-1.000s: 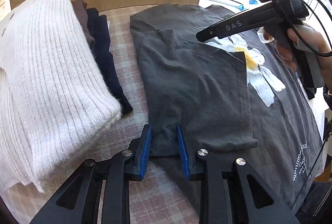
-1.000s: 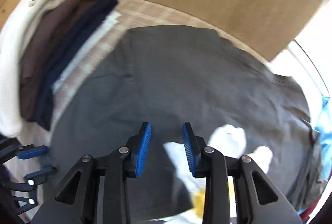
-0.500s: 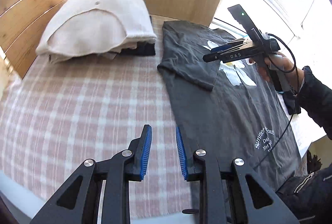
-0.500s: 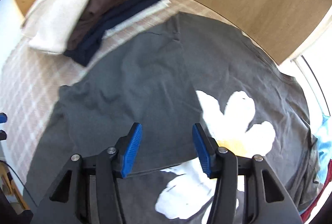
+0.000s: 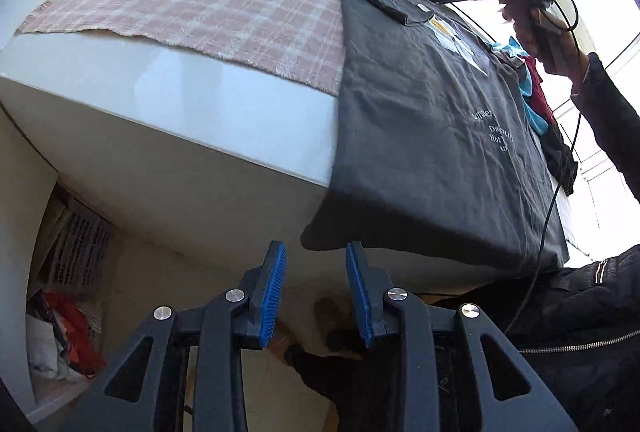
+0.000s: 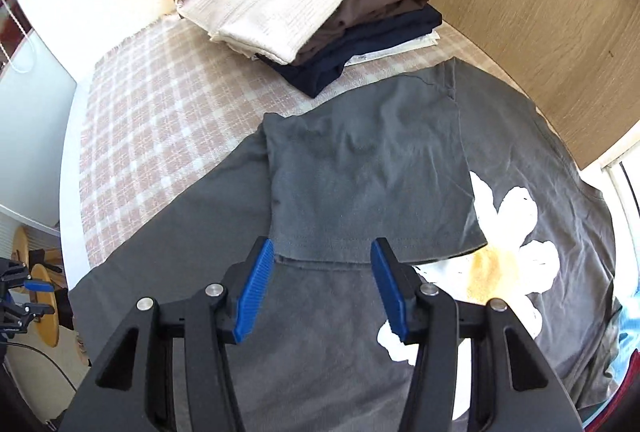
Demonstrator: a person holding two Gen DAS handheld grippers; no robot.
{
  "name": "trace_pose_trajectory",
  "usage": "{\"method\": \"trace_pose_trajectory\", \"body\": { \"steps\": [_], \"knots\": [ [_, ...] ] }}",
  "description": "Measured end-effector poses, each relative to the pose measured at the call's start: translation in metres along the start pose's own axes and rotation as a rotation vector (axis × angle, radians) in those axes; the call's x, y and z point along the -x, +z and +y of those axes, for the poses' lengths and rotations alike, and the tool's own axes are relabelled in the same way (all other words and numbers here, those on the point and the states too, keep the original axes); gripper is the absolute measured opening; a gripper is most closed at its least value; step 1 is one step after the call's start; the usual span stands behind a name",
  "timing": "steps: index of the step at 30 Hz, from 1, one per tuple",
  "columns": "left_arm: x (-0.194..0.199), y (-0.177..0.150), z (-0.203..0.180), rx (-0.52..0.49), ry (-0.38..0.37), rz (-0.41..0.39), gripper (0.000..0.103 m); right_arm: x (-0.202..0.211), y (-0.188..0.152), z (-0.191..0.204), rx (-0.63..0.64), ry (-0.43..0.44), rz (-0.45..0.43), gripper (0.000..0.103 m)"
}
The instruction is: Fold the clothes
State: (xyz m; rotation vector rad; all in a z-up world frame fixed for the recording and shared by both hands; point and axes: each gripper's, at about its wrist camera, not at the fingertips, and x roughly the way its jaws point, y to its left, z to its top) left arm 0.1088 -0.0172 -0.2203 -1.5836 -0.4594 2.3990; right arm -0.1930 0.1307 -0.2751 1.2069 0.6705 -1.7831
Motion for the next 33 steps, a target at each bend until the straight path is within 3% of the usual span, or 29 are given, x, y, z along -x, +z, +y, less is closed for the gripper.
{"method": "trace_pose_trajectory", "body": {
  "steps": [7,10,14,15,18,20,23,27,33],
  "knots": [
    [-0.036,0.009,0.008,-0.14,-0.161,0.093,0.035,0.005,-0.01,0.019,-0.008,-0.061,0.021,0.05],
    [-0.044,0.012,0.007,-0.186,-0.191,0.113,0.04,0.01,-0.02,0.022,-0.03,-0.083,0.03,0.05],
    [-0.051,0.014,0.012,-0.173,-0.238,0.112,0.04,0.023,-0.012,0.032,-0.035,-0.113,0.051,0.05],
    [-0.052,0.014,0.014,-0.16,-0.256,0.106,0.037,0.028,-0.007,0.035,-0.04,-0.112,0.057,0.05],
    [-0.054,0.012,0.019,-0.121,-0.309,0.093,0.005,0.061,0.002,0.035,-0.079,-0.088,0.075,0.05],
    [-0.049,0.01,0.014,-0.135,-0.311,0.064,0.004,0.083,0.017,0.025,-0.13,-0.085,0.084,0.05],
    [-0.036,0.01,0.002,-0.154,-0.298,0.021,0.004,0.154,0.024,-0.024,-0.242,-0.063,0.087,0.05],
    [-0.016,0.012,-0.014,-0.148,-0.291,-0.018,0.004,0.13,0.074,-0.071,-0.409,-0.029,0.141,0.05],
    [0.008,0.017,-0.029,-0.164,-0.281,-0.061,0.004,0.057,0.117,-0.077,-0.462,-0.061,0.27,0.05]
  ]
}}
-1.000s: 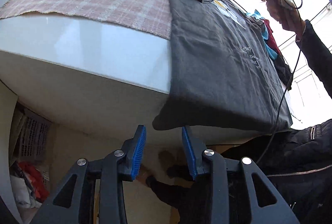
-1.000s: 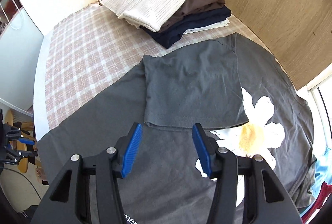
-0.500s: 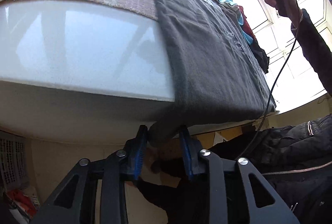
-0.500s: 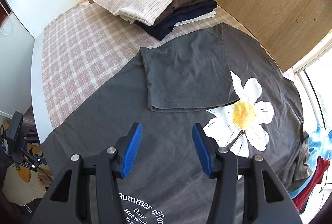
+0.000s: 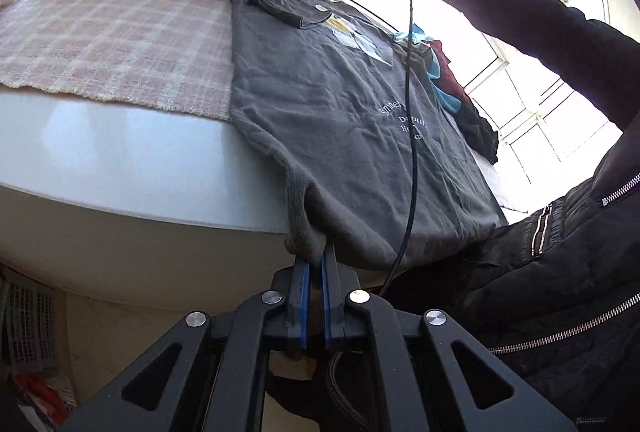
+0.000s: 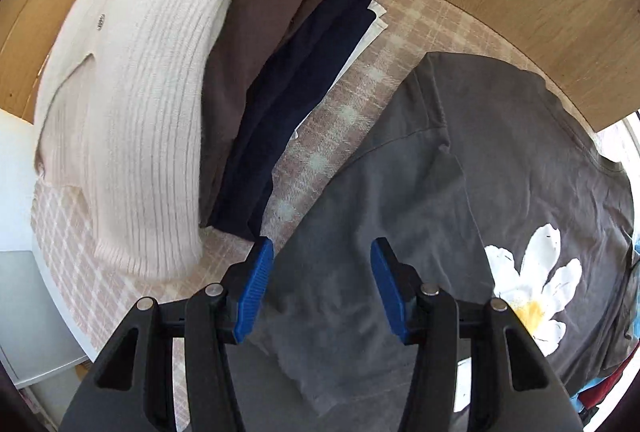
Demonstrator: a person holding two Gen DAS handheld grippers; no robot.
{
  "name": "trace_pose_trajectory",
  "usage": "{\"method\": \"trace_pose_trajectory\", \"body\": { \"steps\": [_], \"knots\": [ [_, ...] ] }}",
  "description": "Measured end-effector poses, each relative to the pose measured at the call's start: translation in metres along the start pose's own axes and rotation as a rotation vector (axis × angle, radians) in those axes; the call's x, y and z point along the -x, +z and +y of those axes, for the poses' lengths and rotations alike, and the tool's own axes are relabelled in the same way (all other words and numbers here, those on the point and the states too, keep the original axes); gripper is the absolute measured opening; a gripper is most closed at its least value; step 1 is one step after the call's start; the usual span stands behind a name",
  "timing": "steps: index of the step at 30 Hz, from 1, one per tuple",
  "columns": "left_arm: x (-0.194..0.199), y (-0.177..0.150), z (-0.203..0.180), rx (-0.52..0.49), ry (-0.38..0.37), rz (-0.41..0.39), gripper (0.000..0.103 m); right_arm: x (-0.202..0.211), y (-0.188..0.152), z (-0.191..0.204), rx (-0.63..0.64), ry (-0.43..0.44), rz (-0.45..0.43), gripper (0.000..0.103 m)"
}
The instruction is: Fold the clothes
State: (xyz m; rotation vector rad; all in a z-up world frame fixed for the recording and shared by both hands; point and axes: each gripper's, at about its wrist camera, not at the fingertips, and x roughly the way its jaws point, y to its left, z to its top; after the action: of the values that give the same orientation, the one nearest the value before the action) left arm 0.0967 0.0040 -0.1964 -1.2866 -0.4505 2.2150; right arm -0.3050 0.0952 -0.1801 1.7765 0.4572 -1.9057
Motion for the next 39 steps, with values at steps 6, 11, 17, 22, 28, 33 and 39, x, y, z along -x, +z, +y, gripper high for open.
{"method": "trace_pose_trajectory", "body": {
  "steps": [6,11,17,22,28,33,39],
  "knots": [
    [0.004,0.004,-0.004,-0.01,-0.001,-0.024,0.004,-0.025,0.009,0.018,0.027,-0.068,0.072,0.05],
    [0.005,0.004,-0.01,-0.034,0.011,-0.029,0.004,-0.032,0.012,0.023,0.052,-0.098,0.073,0.05],
    [0.008,0.003,-0.022,-0.067,0.005,-0.029,0.004,-0.021,0.007,0.013,0.042,-0.066,0.022,0.012],
    [0.012,0.004,-0.042,-0.104,-0.021,-0.023,0.004,-0.004,-0.002,-0.014,-0.027,0.084,-0.028,0.009],
    [0.01,0.009,-0.084,-0.212,-0.064,0.027,0.004,0.028,-0.022,-0.052,-0.107,0.22,-0.115,0.008],
    [-0.011,0.009,-0.119,-0.301,-0.117,0.093,0.004,0.049,-0.049,-0.1,-0.19,0.315,-0.179,0.008],
    [-0.05,0.0,-0.145,-0.346,-0.189,0.189,0.004,0.042,-0.104,-0.152,-0.283,0.333,-0.205,0.008]
  ]
}}
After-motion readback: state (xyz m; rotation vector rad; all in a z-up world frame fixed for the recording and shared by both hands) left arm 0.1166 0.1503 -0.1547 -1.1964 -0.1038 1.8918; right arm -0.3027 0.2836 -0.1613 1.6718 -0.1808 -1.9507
